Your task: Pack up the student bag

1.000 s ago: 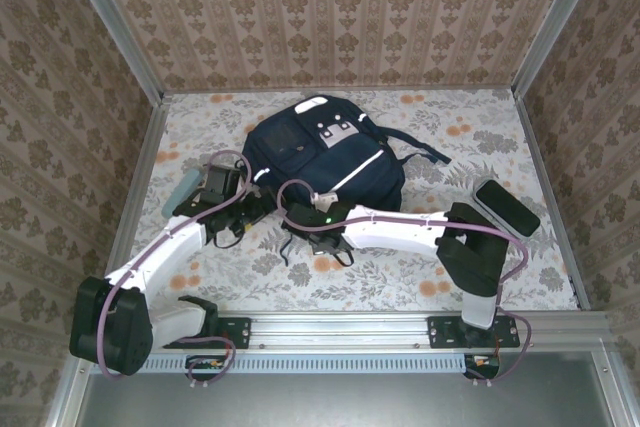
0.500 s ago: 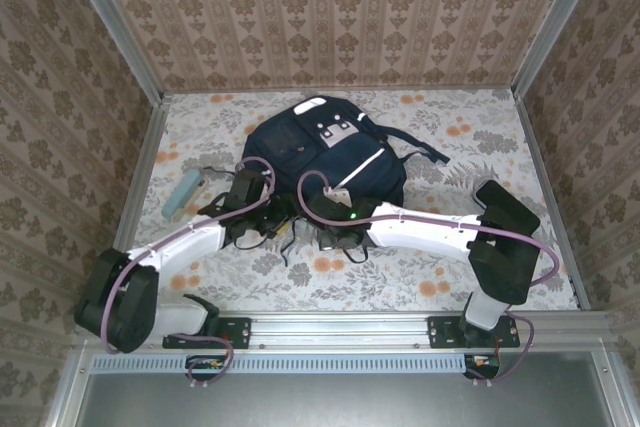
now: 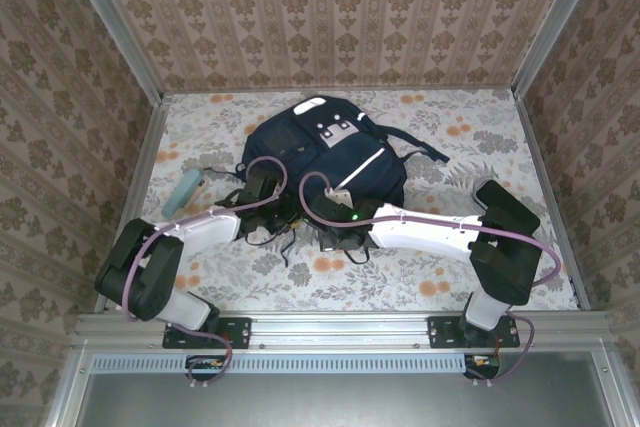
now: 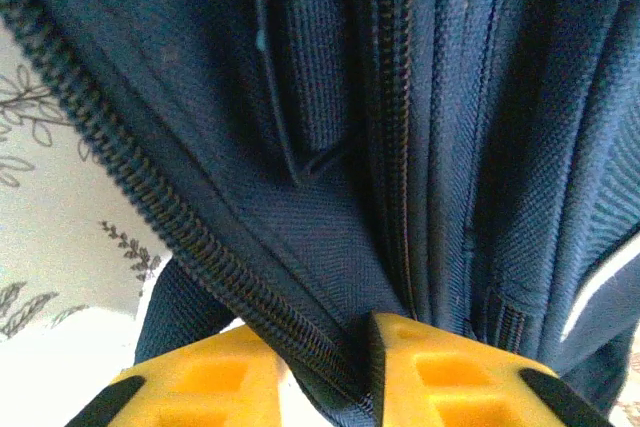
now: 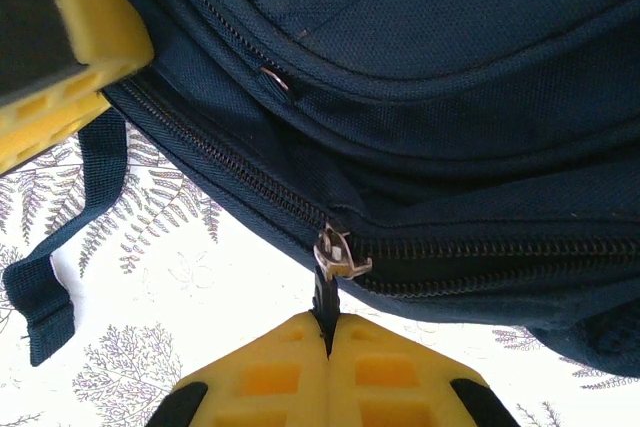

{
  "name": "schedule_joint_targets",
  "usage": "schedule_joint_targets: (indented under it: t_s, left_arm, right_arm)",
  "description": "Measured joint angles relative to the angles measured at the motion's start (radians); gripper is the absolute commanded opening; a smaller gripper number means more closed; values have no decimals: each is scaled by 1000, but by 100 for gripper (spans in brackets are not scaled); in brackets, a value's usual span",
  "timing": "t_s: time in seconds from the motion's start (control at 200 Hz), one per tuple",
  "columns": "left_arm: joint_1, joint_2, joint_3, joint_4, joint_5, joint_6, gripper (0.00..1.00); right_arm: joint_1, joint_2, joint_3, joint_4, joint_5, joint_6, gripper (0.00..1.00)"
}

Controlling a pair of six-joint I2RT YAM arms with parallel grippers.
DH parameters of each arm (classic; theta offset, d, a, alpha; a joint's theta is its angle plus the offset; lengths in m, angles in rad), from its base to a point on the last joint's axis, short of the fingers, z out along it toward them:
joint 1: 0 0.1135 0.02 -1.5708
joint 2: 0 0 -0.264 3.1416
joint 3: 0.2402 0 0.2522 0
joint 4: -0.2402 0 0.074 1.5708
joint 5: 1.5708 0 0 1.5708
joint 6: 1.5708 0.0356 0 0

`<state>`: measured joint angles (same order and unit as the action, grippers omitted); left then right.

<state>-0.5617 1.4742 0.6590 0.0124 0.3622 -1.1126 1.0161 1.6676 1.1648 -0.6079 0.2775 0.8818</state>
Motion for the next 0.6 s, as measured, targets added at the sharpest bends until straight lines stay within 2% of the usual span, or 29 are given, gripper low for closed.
schedule_joint_targets:
  t_s: [0.28, 0.56, 0.6]
  left_arm:
    - [-9, 31, 26, -39, -27, 62, 9]
    - [27, 34, 40, -80, -68, 116, 8]
    - [28, 34, 43, -84, -67, 121, 8]
  right_arm:
    - [-32, -119, -79, -18, 66, 8, 0]
    - [-209, -274, -232, -127, 135, -9, 0]
    - [-220, -285, -234, -130, 134, -24, 3]
